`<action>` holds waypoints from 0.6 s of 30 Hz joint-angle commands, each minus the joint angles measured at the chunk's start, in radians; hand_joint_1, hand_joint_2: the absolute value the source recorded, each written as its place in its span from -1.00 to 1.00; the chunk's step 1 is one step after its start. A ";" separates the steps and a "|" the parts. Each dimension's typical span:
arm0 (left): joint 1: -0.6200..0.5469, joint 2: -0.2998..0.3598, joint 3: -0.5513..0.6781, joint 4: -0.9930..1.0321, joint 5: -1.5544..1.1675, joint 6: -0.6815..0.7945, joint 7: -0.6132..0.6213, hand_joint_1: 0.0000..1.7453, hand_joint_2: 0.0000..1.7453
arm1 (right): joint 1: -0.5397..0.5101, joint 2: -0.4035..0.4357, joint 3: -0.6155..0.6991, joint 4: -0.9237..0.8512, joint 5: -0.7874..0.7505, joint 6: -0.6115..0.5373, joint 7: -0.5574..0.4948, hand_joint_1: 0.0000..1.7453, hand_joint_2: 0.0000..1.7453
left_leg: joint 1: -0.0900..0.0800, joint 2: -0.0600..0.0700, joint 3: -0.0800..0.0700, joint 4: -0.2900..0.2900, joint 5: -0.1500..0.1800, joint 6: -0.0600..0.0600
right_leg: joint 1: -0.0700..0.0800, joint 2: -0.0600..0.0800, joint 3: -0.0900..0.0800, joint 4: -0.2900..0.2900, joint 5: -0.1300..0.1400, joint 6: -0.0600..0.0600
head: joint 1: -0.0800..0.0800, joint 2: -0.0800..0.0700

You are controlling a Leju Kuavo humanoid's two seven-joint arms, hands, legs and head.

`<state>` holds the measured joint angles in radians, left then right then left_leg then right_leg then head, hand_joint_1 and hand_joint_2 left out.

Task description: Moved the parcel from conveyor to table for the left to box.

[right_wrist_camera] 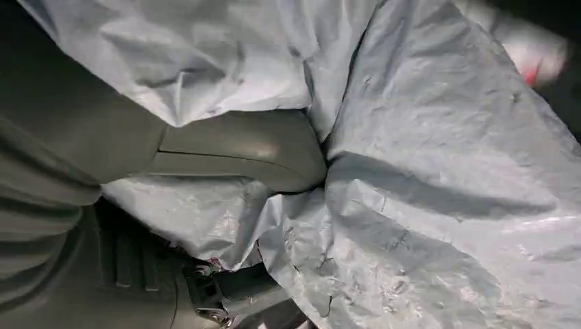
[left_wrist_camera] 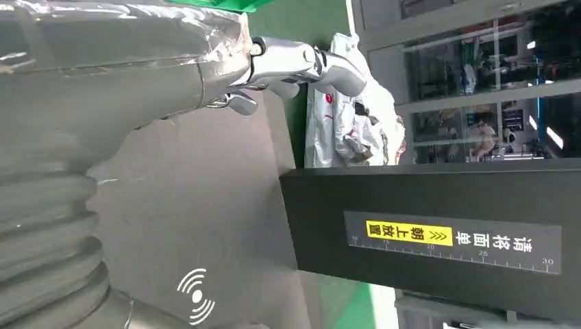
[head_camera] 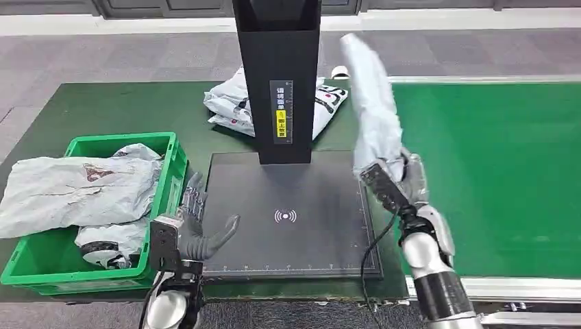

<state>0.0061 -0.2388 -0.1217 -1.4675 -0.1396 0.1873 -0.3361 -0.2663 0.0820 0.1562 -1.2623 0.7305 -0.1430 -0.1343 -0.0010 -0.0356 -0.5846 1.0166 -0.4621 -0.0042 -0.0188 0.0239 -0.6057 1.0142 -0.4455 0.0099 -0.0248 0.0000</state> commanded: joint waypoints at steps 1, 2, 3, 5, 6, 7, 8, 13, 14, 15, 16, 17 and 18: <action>-0.039 0.038 -0.042 0.086 0.019 0.011 -0.007 -1.00 1.00 | 0.086 -0.018 0.309 0.049 -0.017 -0.004 0.007 1.00 1.00 | 0.001 0.003 0.003 -0.002 0.000 -0.001 | 0.001 0.000 0.003 -0.002 0.000 -0.001 | 0.000 0.000; -0.039 0.038 -0.042 0.086 0.019 0.011 -0.007 -1.00 1.00 | 0.084 -0.019 0.309 0.048 -0.017 -0.004 0.007 1.00 1.00 | 0.001 0.004 0.004 -0.003 0.000 -0.001 | 0.002 -0.001 0.004 -0.003 0.000 -0.001 | 0.000 0.000; -0.040 0.040 -0.045 0.086 0.023 0.013 -0.007 -1.00 1.00 | 0.079 -0.025 0.317 0.048 -0.028 0.004 0.008 1.00 1.00 | 0.001 0.003 0.003 -0.002 0.000 -0.001 | 0.001 -0.001 0.003 -0.003 0.000 -0.001 | 0.000 0.000; -0.041 0.045 -0.051 0.082 0.027 0.016 -0.007 -1.00 1.00 | 0.068 -0.029 0.354 0.070 -0.034 0.020 0.011 1.00 1.00 | 0.001 0.003 0.003 -0.002 0.000 -0.001 | 0.001 -0.001 0.002 -0.002 0.000 -0.001 | 0.000 0.000; -0.043 0.048 -0.056 0.081 0.029 0.016 -0.007 -1.00 1.00 | 0.061 -0.033 0.369 0.082 -0.042 0.027 0.013 1.00 1.00 | 0.000 0.002 0.001 -0.001 0.000 -0.001 | 0.001 -0.001 0.001 -0.001 0.000 -0.001 | 0.000 0.000; -0.045 0.049 -0.056 0.081 0.029 0.016 -0.007 -1.00 1.00 | 0.061 -0.031 0.372 0.083 -0.041 0.027 0.013 1.00 1.00 | 0.001 0.004 0.002 -0.002 0.000 -0.001 | 0.001 -0.001 0.002 -0.002 0.001 -0.001 | 0.000 0.000; -0.049 0.053 -0.061 0.081 0.031 0.016 -0.006 -1.00 1.00 | 0.058 -0.032 0.388 0.092 -0.046 0.026 0.012 1.00 1.00 | 0.001 0.003 0.002 -0.001 0.000 -0.001 | 0.001 0.000 0.001 -0.002 0.000 -0.001 | 0.000 0.000; -0.066 0.059 -0.084 0.108 0.046 0.021 0.000 -1.00 1.00 | 0.100 -0.055 0.422 0.043 -0.066 0.003 0.029 0.28 1.00 | 0.001 0.002 0.003 -0.002 0.000 -0.001 | 0.001 -0.003 0.003 -0.003 0.000 -0.001 | 0.000 0.000; -0.067 0.058 -0.086 0.109 0.046 0.021 0.000 -1.00 1.00 | 0.103 -0.056 0.423 0.043 -0.066 0.003 0.029 -0.38 1.00 | 0.000 0.001 0.002 -0.002 0.000 -0.001 | 0.001 -0.003 0.002 -0.002 0.000 -0.001 | 0.000 0.000; -0.069 0.055 -0.088 0.112 0.046 0.021 0.000 -1.00 1.00 | 0.104 -0.058 0.423 0.043 -0.066 0.003 0.029 -0.98 1.00 | 0.001 0.002 0.002 -0.002 0.000 -0.001 | 0.002 -0.004 0.003 -0.003 0.000 -0.001 | 0.000 0.000; -0.078 0.058 -0.092 0.127 0.046 0.020 0.000 -1.00 1.00 | 0.104 -0.063 0.429 0.037 -0.064 0.004 0.029 -1.00 1.00 | 0.000 0.002 0.002 -0.002 0.000 -0.001 | 0.001 -0.002 0.002 -0.002 0.000 -0.001 | 0.000 0.000; -0.078 0.058 -0.092 0.127 0.046 0.020 0.000 -1.00 1.00 | 0.104 -0.063 0.429 0.037 -0.064 0.004 0.029 -1.00 1.00 | 0.001 0.002 0.003 -0.002 0.000 -0.001 | 0.001 -0.003 0.003 -0.003 0.000 -0.001 | 0.000 0.000; -0.078 0.058 -0.092 0.127 0.046 0.020 0.000 -1.00 1.00 | 0.104 -0.063 0.429 0.037 -0.064 0.004 0.029 -1.00 1.00 | 0.001 0.003 0.003 -0.002 0.000 -0.001 | 0.001 -0.002 0.002 -0.003 0.000 -0.001 | 0.000 0.000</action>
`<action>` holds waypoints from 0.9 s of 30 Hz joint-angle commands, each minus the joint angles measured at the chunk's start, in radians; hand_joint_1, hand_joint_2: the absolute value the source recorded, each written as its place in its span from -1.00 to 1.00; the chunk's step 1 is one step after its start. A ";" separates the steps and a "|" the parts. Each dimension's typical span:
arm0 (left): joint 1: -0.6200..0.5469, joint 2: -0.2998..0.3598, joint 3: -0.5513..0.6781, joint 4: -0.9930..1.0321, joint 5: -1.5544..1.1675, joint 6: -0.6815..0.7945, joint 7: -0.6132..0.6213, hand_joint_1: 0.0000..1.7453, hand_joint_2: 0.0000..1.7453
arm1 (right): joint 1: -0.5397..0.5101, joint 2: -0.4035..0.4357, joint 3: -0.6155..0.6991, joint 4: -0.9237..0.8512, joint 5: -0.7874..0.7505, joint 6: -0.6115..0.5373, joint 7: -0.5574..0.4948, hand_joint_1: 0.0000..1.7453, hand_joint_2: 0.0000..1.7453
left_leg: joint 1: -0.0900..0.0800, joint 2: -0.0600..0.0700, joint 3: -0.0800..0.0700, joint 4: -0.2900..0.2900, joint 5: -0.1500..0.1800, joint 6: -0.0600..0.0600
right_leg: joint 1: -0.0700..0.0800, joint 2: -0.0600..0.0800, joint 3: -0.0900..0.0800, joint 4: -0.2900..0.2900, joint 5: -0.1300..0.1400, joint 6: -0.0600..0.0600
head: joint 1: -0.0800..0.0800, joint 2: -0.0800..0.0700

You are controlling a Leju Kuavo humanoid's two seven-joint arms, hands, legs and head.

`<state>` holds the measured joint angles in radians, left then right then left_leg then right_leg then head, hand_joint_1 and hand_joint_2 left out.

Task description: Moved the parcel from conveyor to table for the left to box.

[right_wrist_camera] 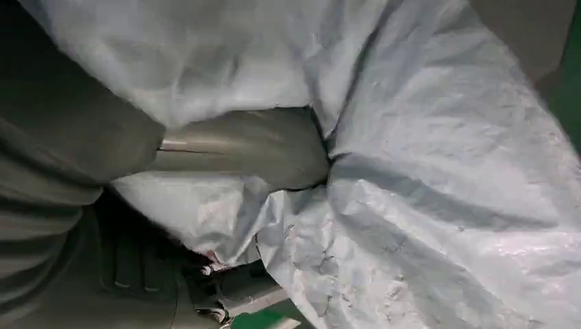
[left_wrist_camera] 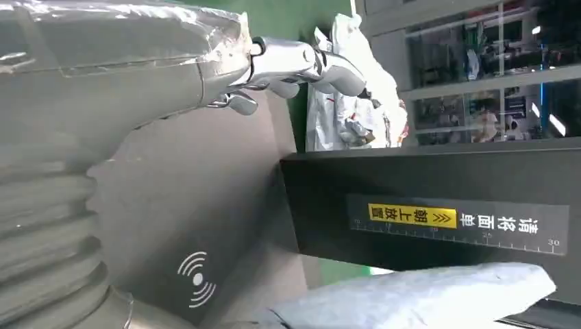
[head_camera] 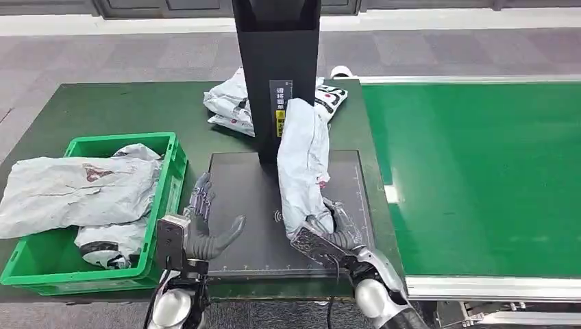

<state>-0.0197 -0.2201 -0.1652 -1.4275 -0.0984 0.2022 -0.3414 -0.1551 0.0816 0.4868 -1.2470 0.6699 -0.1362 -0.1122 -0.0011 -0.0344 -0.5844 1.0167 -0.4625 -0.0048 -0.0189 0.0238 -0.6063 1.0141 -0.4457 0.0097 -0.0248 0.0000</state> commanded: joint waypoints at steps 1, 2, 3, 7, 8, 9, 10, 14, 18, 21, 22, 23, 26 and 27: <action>-0.055 0.039 -0.050 0.091 0.007 0.007 0.004 -1.00 1.00 | -0.011 -0.065 0.101 0.022 -0.004 -0.001 0.008 -1.00 1.00 | 0.001 0.001 0.002 -0.001 0.000 0.000 | 0.001 -0.002 0.002 -0.002 0.000 -0.001 | 0.000 0.000; -0.055 0.039 -0.050 0.091 0.007 0.007 0.004 -1.00 1.00 | -0.011 -0.065 0.101 0.022 -0.004 -0.001 0.008 -1.00 1.00 | 0.001 0.001 0.003 -0.002 0.000 0.000 | 0.002 -0.003 0.004 -0.004 0.000 -0.001 | 0.000 0.000; -0.055 0.039 -0.050 0.091 0.007 0.007 0.004 -1.00 1.00 | -0.011 -0.065 0.101 0.022 -0.004 -0.001 0.008 -1.00 1.00 | 0.000 0.001 0.002 -0.001 0.000 0.000 | 0.001 -0.002 0.002 -0.002 0.000 -0.001 | 0.000 0.000; -0.055 0.039 -0.050 0.091 0.007 0.007 0.004 -1.00 1.00 | -0.011 -0.065 0.101 0.022 -0.004 -0.001 0.008 -1.00 1.00 | 0.001 0.002 0.002 -0.002 0.000 -0.001 | 0.002 -0.002 0.003 -0.003 0.001 -0.001 | 0.000 0.000; -0.055 0.039 -0.050 0.091 0.007 0.007 0.004 -1.00 1.00 | -0.011 -0.065 0.101 0.022 -0.004 -0.001 0.008 -1.00 1.00 | 0.001 0.002 0.002 -0.001 0.000 -0.001 | 0.001 -0.002 0.002 -0.002 0.000 -0.001 | 0.000 0.000; -0.055 0.039 -0.050 0.091 0.007 0.007 0.004 -1.00 1.00 | -0.011 -0.065 0.101 0.022 -0.004 -0.001 0.008 -1.00 1.00 | 0.000 0.001 0.001 -0.001 0.000 0.000 | 0.001 -0.002 0.001 -0.001 0.000 0.000 | 0.000 0.000; -0.055 0.039 -0.050 0.091 0.007 0.007 0.004 -1.00 1.00 | -0.011 -0.065 0.101 0.022 -0.004 -0.001 0.008 -1.00 1.00 | 0.001 0.002 0.002 -0.002 0.000 -0.001 | 0.001 -0.003 0.002 -0.003 0.001 -0.001 | 0.000 0.000; -0.060 0.043 -0.057 0.097 0.011 0.007 0.003 -1.00 1.00 | -0.012 -0.070 0.110 0.024 -0.007 0.006 0.013 -1.00 1.00 | 0.001 0.002 0.002 -0.001 0.000 -0.001 | 0.002 -0.002 0.002 -0.003 0.001 -0.001 | 0.000 0.000; -0.074 0.049 -0.068 0.126 0.022 0.012 0.000 -1.00 1.00 | -0.023 -0.087 0.134 0.043 -0.013 0.019 0.015 -1.00 1.00 | 0.001 0.001 0.002 -0.001 0.000 0.000 | 0.001 -0.002 0.003 -0.002 0.000 -0.001 | 0.000 0.000; -0.076 0.050 -0.070 0.129 0.024 0.013 -0.001 -1.00 1.00 | -0.022 -0.093 0.137 0.040 -0.016 0.021 0.013 -1.00 1.00 | 0.001 0.002 0.002 -0.002 0.000 0.000 | 0.002 -0.003 0.003 -0.003 0.001 -0.001 | 0.000 0.000; -0.076 0.050 -0.070 0.129 0.024 0.013 -0.001 -1.00 1.00 | -0.022 -0.093 0.137 0.040 -0.016 0.021 0.013 -1.00 1.00 | 0.002 0.003 0.004 -0.003 0.000 -0.001 | 0.003 -0.003 0.005 -0.005 0.001 -0.001 | 0.000 0.000; -0.077 0.050 -0.072 0.132 0.024 0.013 -0.001 -1.00 1.00 | -0.022 -0.098 0.138 0.034 -0.016 0.021 0.012 -1.00 1.00 | 0.001 0.003 0.004 -0.003 0.000 -0.001 | 0.002 -0.003 0.004 -0.005 0.001 -0.001 | 0.000 0.000; -0.079 0.057 -0.075 0.137 0.024 0.020 -0.005 -1.00 1.00 | -0.028 -0.126 0.147 -0.013 -0.020 0.026 0.014 -1.00 1.00 | 0.002 0.003 0.004 -0.004 0.001 -0.001 | 0.003 -0.003 0.005 -0.006 0.001 -0.001 | 0.000 0.000; -0.079 0.057 -0.074 0.137 0.025 0.020 -0.005 -1.00 1.00 | -0.028 -0.135 0.144 -0.034 -0.025 0.028 0.013 -1.00 1.00 | 0.002 0.004 0.004 -0.004 0.001 -0.001 | 0.003 -0.004 0.005 -0.006 0.002 -0.001 | 0.000 0.000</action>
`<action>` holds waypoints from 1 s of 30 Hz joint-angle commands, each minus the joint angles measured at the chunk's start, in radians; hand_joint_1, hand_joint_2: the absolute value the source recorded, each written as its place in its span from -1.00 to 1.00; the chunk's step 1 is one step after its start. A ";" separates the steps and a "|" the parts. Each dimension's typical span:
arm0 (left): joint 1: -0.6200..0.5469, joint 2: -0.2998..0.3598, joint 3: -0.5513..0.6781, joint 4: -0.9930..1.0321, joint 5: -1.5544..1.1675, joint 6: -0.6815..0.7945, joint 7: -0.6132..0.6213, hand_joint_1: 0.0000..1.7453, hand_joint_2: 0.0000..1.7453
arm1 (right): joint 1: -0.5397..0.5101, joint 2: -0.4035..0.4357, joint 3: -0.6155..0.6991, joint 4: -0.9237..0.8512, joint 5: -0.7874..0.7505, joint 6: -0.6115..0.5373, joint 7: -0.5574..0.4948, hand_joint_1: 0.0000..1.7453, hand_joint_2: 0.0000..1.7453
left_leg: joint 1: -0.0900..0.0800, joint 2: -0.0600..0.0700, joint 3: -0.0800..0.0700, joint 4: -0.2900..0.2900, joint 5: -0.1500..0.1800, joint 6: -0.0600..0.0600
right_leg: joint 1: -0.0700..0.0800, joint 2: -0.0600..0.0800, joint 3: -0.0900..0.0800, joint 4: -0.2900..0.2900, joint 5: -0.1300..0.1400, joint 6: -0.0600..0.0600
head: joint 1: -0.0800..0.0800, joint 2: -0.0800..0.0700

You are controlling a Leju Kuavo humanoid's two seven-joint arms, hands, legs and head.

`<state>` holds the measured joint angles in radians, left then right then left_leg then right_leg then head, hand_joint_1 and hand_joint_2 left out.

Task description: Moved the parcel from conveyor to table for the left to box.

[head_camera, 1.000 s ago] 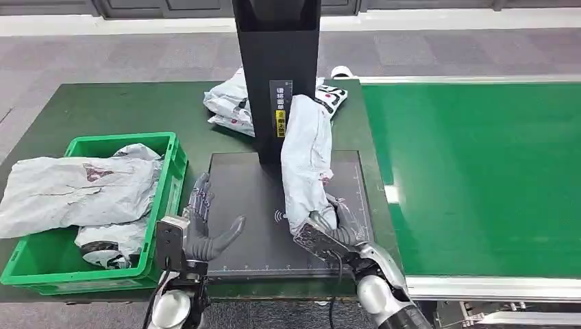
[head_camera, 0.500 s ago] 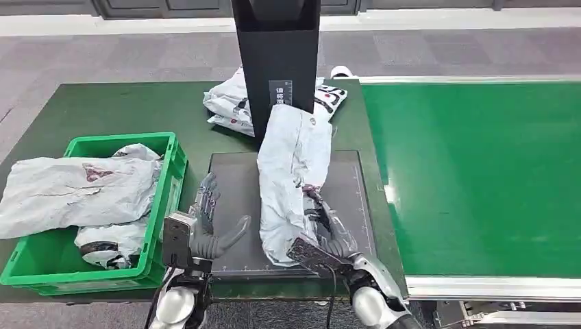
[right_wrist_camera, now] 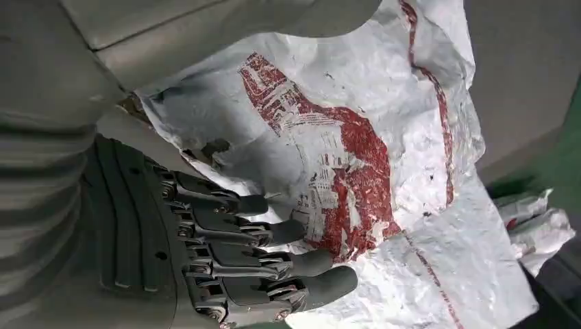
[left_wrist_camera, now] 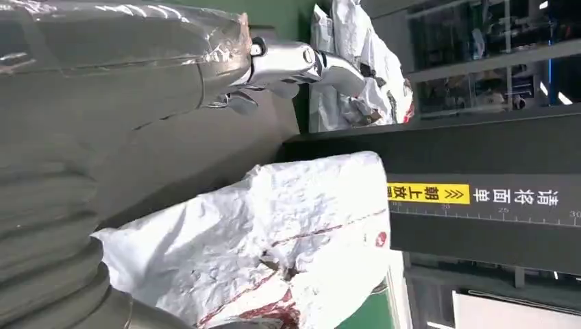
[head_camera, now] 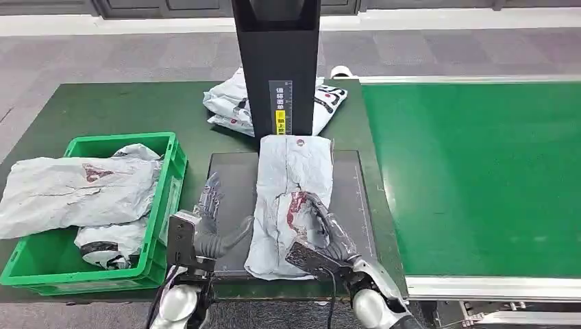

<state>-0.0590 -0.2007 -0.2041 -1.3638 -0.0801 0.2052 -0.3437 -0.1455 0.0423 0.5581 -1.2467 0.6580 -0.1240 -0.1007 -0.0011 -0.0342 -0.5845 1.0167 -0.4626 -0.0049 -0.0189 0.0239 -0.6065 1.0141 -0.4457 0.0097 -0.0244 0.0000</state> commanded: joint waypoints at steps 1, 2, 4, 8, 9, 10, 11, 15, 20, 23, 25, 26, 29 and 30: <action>-0.039 0.037 -0.033 0.071 0.007 0.018 -0.003 -1.00 1.00 | -0.033 -0.113 0.067 -0.076 -0.014 0.012 0.003 -1.00 1.00 | 0.002 0.004 0.004 -0.003 0.001 -0.001 | 0.003 -0.003 0.005 -0.005 0.001 -0.001 | 0.000 0.000; -0.038 0.036 -0.031 0.069 0.005 0.020 -0.004 -1.00 1.00 | -0.027 -0.118 0.054 -0.104 -0.019 0.000 -0.001 -1.00 1.00 | 0.001 0.003 0.002 -0.002 0.000 0.000 | 0.002 -0.003 0.004 -0.004 0.001 -0.001 | 0.000 0.000; -0.026 0.034 -0.023 0.059 -0.018 0.040 -0.006 -1.00 1.00 | 0.007 -0.137 -0.007 -0.232 -0.037 -0.037 -0.019 -1.00 1.00 | 0.002 0.002 0.001 -0.001 0.000 0.000 | 0.002 -0.004 0.003 -0.003 0.001 -0.001 | 0.000 0.000; -0.024 0.046 -0.035 0.059 -0.207 0.063 0.025 -1.00 1.00 | 0.114 -0.129 -0.179 -0.533 -0.069 -0.103 -0.094 -1.00 1.00 | 0.000 -0.001 -0.001 0.001 0.000 0.000 | 0.000 -0.005 0.000 0.000 -0.001 0.000 | 0.000 0.000; -0.035 0.043 -0.040 0.067 -0.253 0.051 0.038 -1.00 1.00 | 0.128 -0.120 -0.209 -0.573 -0.075 -0.108 -0.103 -1.00 1.00 | 0.001 -0.001 0.000 0.001 -0.001 0.000 | 0.001 -0.007 0.002 -0.001 -0.001 -0.001 | 0.000 0.000; -0.059 0.046 -0.060 0.090 -0.355 0.024 0.067 -1.00 1.00 | 0.130 -0.097 -0.251 -0.605 -0.107 -0.117 -0.125 -1.00 1.00 | 0.000 -0.003 -0.001 0.001 0.000 0.000 | 0.000 -0.006 0.000 0.001 -0.002 -0.001 | 0.000 0.000; -0.079 0.041 -0.070 0.108 -0.405 -0.001 0.079 -1.00 1.00 | 0.134 -0.087 -0.273 -0.619 -0.121 -0.119 -0.133 -1.00 1.00 | 0.000 -0.003 -0.001 0.001 0.000 0.000 | 0.001 -0.007 0.001 0.000 -0.002 -0.001 | 0.000 0.000; -0.141 0.017 -0.089 0.175 -0.526 -0.055 0.088 -1.00 1.00 | 0.173 -0.036 -0.334 -0.637 -0.178 -0.116 -0.178 -1.00 1.00 | 0.001 -0.004 0.000 0.000 0.001 -0.001 | 0.001 -0.009 0.003 -0.002 -0.001 -0.001 | 0.000 0.000; -0.154 0.012 -0.093 0.195 -0.536 -0.065 0.087 -1.00 1.00 | 0.169 -0.018 -0.340 -0.615 -0.182 -0.113 -0.180 -1.00 1.00 | 0.000 0.001 0.001 0.000 0.000 -0.001 | 0.001 -0.002 0.001 -0.001 0.000 -0.001 | 0.000 0.000; -0.154 0.012 -0.093 0.195 -0.536 -0.065 0.087 -1.00 1.00 | 0.169 -0.018 -0.340 -0.615 -0.182 -0.113 -0.180 -1.00 1.00 | 0.000 0.000 0.001 0.000 0.000 -0.001 | 0.000 -0.002 0.001 -0.001 0.000 -0.001 | 0.000 0.000; -0.152 0.017 -0.097 0.189 -0.544 -0.071 0.084 -1.00 1.00 | 0.169 -0.015 -0.343 -0.610 -0.179 -0.113 -0.181 -1.00 1.00 | 0.000 0.002 0.002 0.000 0.000 -0.001 | 0.000 -0.002 0.001 -0.001 0.000 -0.001 | 0.000 0.000; -0.161 0.019 -0.106 0.198 -0.555 -0.083 0.082 -1.00 1.00 | 0.167 -0.009 -0.349 -0.602 -0.174 -0.102 -0.172 -1.00 1.00 | 0.001 0.003 0.002 -0.001 0.000 -0.001 | 0.001 -0.002 0.002 -0.003 0.001 -0.001 | 0.000 0.000; -0.201 0.029 -0.151 0.234 -0.594 -0.124 0.073 -1.00 1.00 | 0.157 0.002 -0.366 -0.562 -0.157 -0.080 -0.159 -1.00 1.00 | 0.001 0.002 0.002 0.000 0.000 -0.001 | 0.001 -0.002 0.002 -0.002 0.000 -0.001 | 0.000 0.000; -0.209 0.033 -0.165 0.241 -0.607 -0.134 0.069 -1.00 1.00 | 0.159 0.001 -0.368 -0.557 -0.157 -0.078 -0.160 -1.00 1.00 | 0.001 0.002 0.002 -0.001 0.000 -0.001 | 0.002 -0.003 0.003 -0.003 0.000 -0.001 | 0.000 0.000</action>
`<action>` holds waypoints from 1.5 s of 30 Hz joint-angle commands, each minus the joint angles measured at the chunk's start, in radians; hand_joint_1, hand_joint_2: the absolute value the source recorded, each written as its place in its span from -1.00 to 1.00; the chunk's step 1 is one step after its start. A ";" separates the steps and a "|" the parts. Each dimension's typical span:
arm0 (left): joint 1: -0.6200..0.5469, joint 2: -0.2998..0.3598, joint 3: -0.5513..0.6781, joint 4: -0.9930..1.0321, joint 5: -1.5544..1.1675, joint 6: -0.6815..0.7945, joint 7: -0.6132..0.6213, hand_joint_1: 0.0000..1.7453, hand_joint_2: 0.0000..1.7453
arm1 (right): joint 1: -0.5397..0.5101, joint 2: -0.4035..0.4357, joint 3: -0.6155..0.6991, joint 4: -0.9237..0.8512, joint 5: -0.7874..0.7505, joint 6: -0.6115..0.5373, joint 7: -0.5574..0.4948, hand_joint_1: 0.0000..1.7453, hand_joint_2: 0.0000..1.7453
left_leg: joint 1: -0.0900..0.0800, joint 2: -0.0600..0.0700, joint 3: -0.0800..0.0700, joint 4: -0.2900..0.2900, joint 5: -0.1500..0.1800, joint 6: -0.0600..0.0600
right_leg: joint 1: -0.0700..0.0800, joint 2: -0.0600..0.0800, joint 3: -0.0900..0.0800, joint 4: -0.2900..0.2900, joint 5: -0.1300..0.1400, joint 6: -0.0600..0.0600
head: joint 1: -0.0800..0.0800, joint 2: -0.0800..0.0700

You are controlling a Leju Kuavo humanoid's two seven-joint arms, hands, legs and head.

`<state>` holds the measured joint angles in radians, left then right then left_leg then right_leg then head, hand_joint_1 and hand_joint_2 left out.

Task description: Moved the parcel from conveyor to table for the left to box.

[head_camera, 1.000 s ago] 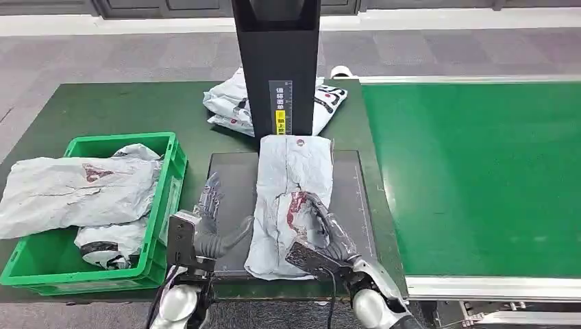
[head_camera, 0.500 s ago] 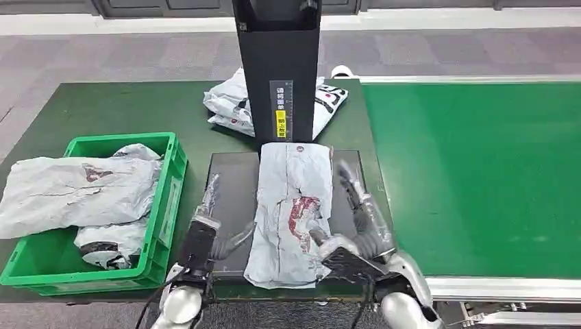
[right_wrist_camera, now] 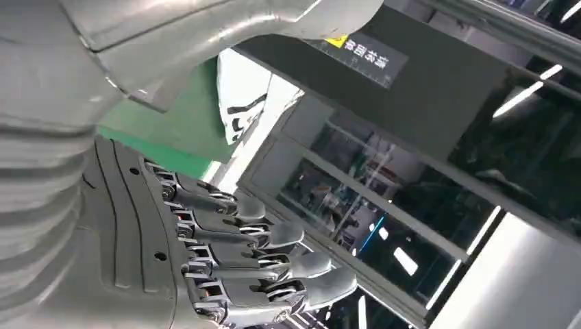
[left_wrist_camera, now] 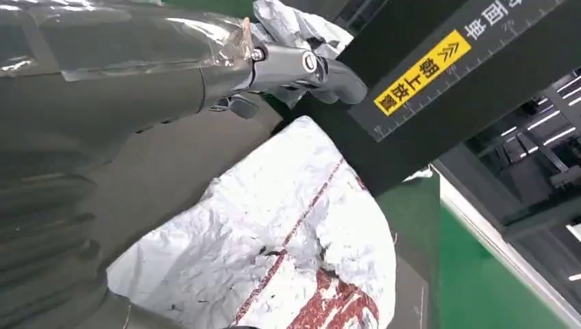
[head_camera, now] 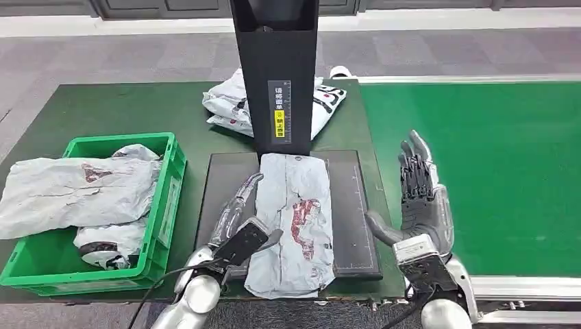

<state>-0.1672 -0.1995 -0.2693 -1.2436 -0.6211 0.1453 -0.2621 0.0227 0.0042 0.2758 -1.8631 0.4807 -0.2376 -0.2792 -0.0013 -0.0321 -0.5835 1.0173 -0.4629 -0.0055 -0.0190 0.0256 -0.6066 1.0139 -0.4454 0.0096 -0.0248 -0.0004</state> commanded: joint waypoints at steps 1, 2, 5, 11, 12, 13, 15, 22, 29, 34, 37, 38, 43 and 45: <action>-0.114 0.045 -0.133 0.129 -0.093 -0.099 -0.024 -1.00 1.00 | -0.007 0.038 -0.086 0.064 0.019 0.039 0.016 -1.00 1.00 | 0.001 -0.001 0.001 -0.001 0.001 0.000 | 0.001 -0.004 0.002 -0.002 0.000 -0.001 | 0.000 0.000; -0.123 0.048 -0.151 0.136 -0.108 -0.111 -0.029 -1.00 1.00 | -0.003 0.039 -0.090 0.066 0.016 0.040 0.013 -1.00 1.00 | 0.001 -0.002 0.001 -0.001 0.001 0.000 | 0.001 -0.004 0.002 -0.002 0.000 0.000 | 0.000 0.000; -0.155 0.067 -0.233 0.165 -0.189 -0.159 -0.049 -1.00 1.00 | 0.003 0.046 -0.103 0.073 0.005 0.059 0.004 -1.00 1.00 | 0.001 -0.001 0.002 -0.002 0.001 0.000 | 0.002 -0.006 0.004 -0.004 0.001 -0.001 | 0.000 0.000; -0.297 0.056 -0.358 0.426 -0.277 -0.227 0.004 -1.00 1.00 | 0.001 0.067 -0.115 0.081 0.000 0.091 0.011 -1.00 1.00 | 0.001 -0.001 0.001 -0.002 0.001 -0.001 | 0.001 -0.005 0.003 -0.002 0.000 -0.001 | 0.000 0.000; -0.332 0.054 -0.388 0.507 -0.281 -0.237 0.007 -1.00 1.00 | 0.004 0.061 -0.112 0.085 -0.002 0.096 0.011 -1.00 1.00 | 0.002 -0.001 0.002 -0.003 0.002 -0.001 | 0.002 -0.007 0.005 -0.005 0.001 -0.001 | 0.000 0.000; -0.352 0.053 -0.405 0.560 -0.285 -0.241 0.010 -1.00 1.00 | 0.008 0.058 -0.110 0.088 -0.006 0.100 0.008 -1.00 1.00 | 0.000 -0.003 0.002 -0.002 0.002 -0.001 | 0.001 -0.007 0.004 -0.002 0.000 -0.001 | 0.000 0.000; -0.369 0.051 -0.420 0.610 -0.294 -0.244 0.015 -1.00 1.00 | 0.011 0.057 -0.109 0.092 -0.011 0.102 0.005 -1.00 1.00 | 0.001 -0.002 0.002 -0.002 0.002 -0.001 | 0.001 -0.006 0.004 -0.003 0.001 -0.001 | 0.000 0.000; -0.434 0.055 -0.482 0.806 -0.288 -0.319 0.003 1.00 1.00 | -0.019 0.070 -0.085 0.119 -0.027 0.122 0.004 -1.00 1.00 | 0.001 0.002 0.003 -0.002 0.001 -0.001 | 0.001 -0.002 0.004 -0.003 0.001 -0.001 | 0.000 0.000; -0.452 0.061 -0.520 0.874 -0.305 -0.340 0.034 1.00 1.00 | -0.015 0.077 -0.090 0.115 -0.033 0.132 -0.005 -1.00 1.00 | 0.000 0.003 0.002 -0.002 -0.002 0.001 | 0.001 0.000 0.013 -0.002 -0.001 -0.001 | 0.000 0.000; -0.453 0.062 -0.520 0.875 -0.304 -0.340 0.033 1.00 1.00 | -0.016 0.078 -0.090 0.114 -0.033 0.133 -0.005 -1.00 1.00 | 0.001 0.006 0.011 -0.005 -0.005 -0.001 | 0.002 0.002 0.021 -0.005 -0.002 -0.002 | 0.000 0.000; -0.455 0.061 -0.521 0.875 -0.306 -0.341 0.034 1.00 1.00 | -0.018 0.078 -0.090 0.113 -0.033 0.133 -0.005 -1.00 1.00 | 0.001 0.003 0.017 -0.003 -0.009 -0.002 | 0.003 0.001 0.028 -0.002 -0.007 -0.002 | 0.000 0.000; -0.461 0.060 -0.526 0.876 -0.311 -0.336 0.038 1.00 1.00 | -0.021 0.083 -0.094 0.111 -0.034 0.133 -0.004 -1.00 1.00 | 0.002 0.006 0.013 -0.005 -0.006 -0.003 | 0.004 0.003 0.023 -0.005 -0.003 -0.003 | 0.000 0.000; -0.505 0.059 -0.482 0.847 -0.280 -0.247 0.047 1.00 1.00 | -0.002 0.094 -0.119 0.074 -0.027 0.127 0.011 -1.00 1.00 | 0.002 0.002 0.020 -0.001 -0.011 -0.005 | 0.005 -0.001 0.031 0.000 -0.009 -0.006 | 0.000 0.000; -0.540 0.070 -0.452 0.807 -0.272 -0.173 0.074 1.00 1.00 | 0.034 0.090 -0.131 0.047 -0.024 0.118 0.011 -1.00 1.00 | 0.003 0.002 0.018 -0.002 -0.010 -0.005 | 0.006 -0.001 0.028 -0.001 -0.009 -0.006 | 0.000 0.000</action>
<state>-0.6933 -0.1843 -0.7301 -0.4849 -0.9213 -0.1493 -0.2373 0.0283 0.0778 0.2144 -1.8124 0.4524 -0.1083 -0.2766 0.0002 -0.0331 -0.5507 1.0148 -0.4781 -0.0102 -0.0139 0.0256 -0.5639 1.0135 -0.4602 0.0037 -0.0244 0.0000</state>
